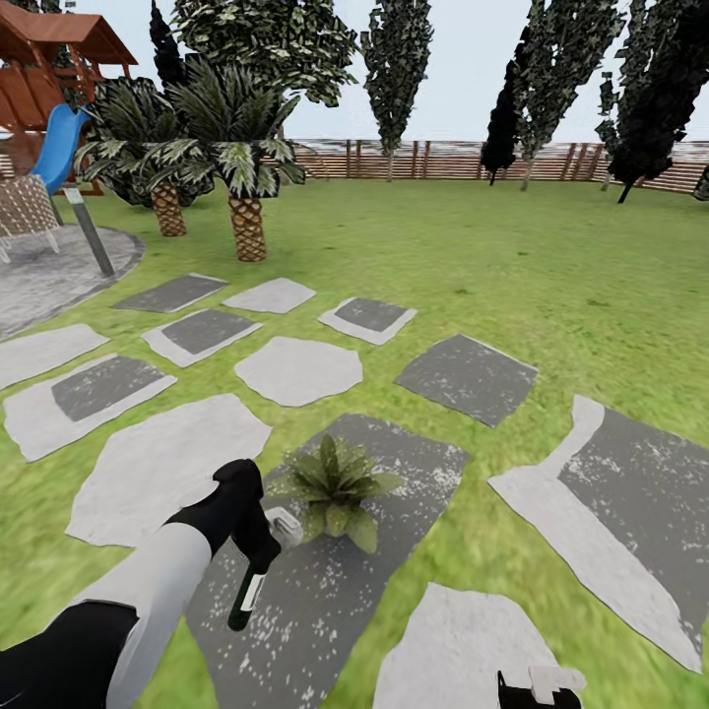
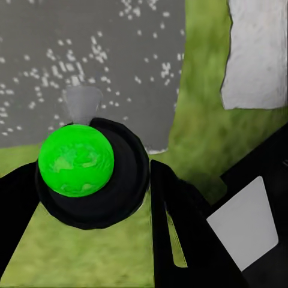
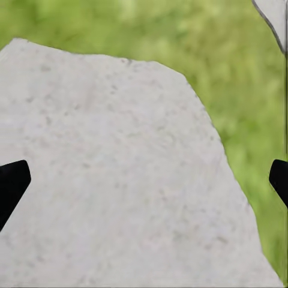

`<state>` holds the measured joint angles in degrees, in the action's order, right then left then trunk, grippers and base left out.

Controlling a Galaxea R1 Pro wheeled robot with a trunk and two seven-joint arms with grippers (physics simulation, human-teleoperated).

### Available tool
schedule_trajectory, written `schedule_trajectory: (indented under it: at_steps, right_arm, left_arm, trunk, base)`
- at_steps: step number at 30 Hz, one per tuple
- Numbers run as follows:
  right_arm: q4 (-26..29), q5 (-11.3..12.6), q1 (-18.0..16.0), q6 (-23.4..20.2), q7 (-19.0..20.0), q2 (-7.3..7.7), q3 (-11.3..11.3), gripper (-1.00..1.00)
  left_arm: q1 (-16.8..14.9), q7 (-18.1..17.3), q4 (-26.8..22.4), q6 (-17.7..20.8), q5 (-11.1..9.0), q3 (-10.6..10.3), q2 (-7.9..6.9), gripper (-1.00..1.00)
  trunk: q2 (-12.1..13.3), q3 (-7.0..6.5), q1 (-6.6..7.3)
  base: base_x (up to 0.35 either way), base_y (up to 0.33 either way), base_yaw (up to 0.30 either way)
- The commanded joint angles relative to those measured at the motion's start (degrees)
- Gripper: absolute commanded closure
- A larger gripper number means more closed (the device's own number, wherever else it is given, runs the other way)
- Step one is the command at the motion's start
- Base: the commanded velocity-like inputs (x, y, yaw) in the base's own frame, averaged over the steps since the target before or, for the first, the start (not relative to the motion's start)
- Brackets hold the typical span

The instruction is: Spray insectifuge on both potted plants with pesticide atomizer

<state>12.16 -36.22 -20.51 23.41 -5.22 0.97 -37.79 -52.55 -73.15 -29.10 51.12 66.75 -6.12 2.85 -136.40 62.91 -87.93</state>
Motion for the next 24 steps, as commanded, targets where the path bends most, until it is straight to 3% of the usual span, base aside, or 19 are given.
schedule_trajectory:
  at_steps: [1,18,24]
  right_arm:
    - [-0.12,-0.61,-0.06,0.23,-0.25,0.00,-0.34,-1.00]
    - [-0.12,-0.62,-0.06,0.23,-0.28,0.00,-0.27,-1.00]
    - [-0.12,-0.68,-0.06,0.24,-0.28,-0.08,-0.27,-1.00]
  left_arm:
    - [0.00,-0.59,-0.08,0.47,0.56,-0.03,0.06,1.00]
    - [0.08,-0.59,-0.30,0.47,0.48,-0.03,0.14,1.00]
    - [0.13,-0.35,-0.13,0.47,0.49,0.43,0.06,1.00]
  trunk:
    - [-0.02,0.05,-0.01]
    - [-0.02,0.05,-0.01]
    - [-0.02,0.05,-0.01]
  base:
    - [0.154,-0.219,0.004]
    - [0.019,-0.267,0.001]
    - [-0.003,-0.273,0.195]
